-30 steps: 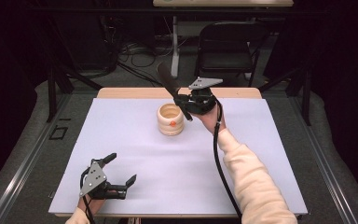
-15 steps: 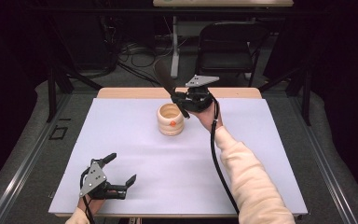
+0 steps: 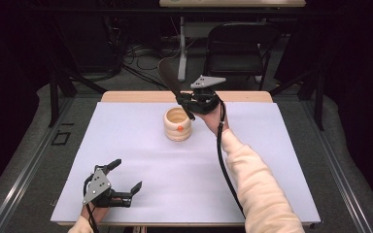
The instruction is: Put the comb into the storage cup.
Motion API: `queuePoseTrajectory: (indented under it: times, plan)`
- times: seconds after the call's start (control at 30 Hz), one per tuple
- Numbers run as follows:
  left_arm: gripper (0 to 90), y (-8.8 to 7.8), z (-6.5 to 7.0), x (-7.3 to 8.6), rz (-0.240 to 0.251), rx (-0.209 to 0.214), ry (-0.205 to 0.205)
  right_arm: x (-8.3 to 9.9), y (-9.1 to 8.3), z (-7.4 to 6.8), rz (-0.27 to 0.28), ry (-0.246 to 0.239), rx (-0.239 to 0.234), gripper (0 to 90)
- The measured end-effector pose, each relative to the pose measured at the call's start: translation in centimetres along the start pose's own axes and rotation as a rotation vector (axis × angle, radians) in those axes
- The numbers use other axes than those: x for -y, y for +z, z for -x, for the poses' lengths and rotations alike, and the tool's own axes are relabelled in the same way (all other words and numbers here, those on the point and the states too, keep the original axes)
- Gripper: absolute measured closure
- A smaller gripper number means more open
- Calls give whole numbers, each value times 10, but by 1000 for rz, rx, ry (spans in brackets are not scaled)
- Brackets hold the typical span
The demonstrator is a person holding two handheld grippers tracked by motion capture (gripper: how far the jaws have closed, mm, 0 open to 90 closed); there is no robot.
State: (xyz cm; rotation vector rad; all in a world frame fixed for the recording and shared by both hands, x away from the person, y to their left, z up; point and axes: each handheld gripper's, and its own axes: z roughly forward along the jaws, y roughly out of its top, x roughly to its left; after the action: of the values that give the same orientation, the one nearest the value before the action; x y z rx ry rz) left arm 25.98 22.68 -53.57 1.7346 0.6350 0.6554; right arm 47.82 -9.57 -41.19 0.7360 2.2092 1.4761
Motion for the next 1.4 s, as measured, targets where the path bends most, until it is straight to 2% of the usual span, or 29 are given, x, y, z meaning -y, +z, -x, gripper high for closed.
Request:
queuePoseTrajectory:
  times: [0.5, 1.4]
  plan:
    - [0, 0, 0, 0, -1, 0, -2, -6, 8, -1, 28, -7, 11, 724]
    - [1, 0, 0, 0, 3, -1, -3, -5, 24, -5, 81, -14, 36, 723]
